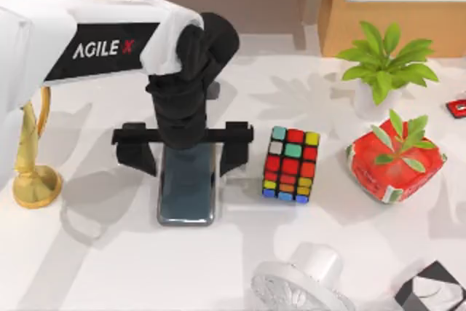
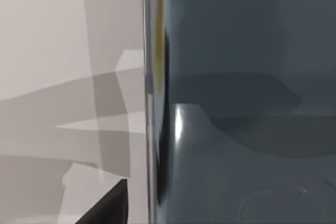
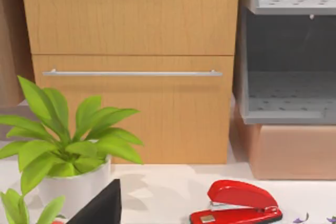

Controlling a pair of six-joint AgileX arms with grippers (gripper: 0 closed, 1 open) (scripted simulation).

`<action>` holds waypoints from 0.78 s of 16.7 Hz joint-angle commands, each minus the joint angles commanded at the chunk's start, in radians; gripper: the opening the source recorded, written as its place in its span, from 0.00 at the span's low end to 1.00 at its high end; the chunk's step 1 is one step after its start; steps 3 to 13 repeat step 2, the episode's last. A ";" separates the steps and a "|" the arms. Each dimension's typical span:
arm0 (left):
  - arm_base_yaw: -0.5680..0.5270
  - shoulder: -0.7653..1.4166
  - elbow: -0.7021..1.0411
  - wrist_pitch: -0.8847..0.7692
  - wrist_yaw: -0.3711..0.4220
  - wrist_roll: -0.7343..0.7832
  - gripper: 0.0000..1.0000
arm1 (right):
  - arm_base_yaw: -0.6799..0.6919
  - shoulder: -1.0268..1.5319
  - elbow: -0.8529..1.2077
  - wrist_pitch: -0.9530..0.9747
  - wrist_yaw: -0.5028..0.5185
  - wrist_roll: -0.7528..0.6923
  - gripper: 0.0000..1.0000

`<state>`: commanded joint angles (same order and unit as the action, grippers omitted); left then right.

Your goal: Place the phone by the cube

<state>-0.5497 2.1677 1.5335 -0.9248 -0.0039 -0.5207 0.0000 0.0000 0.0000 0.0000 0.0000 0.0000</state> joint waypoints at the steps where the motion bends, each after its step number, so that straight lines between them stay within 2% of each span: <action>1: 0.000 0.000 0.000 0.000 0.000 0.000 1.00 | 0.000 0.000 0.000 0.000 0.000 0.000 1.00; 13: 0.000 0.000 0.000 0.000 0.000 0.000 1.00 | 0.000 0.000 0.000 0.000 0.000 0.000 1.00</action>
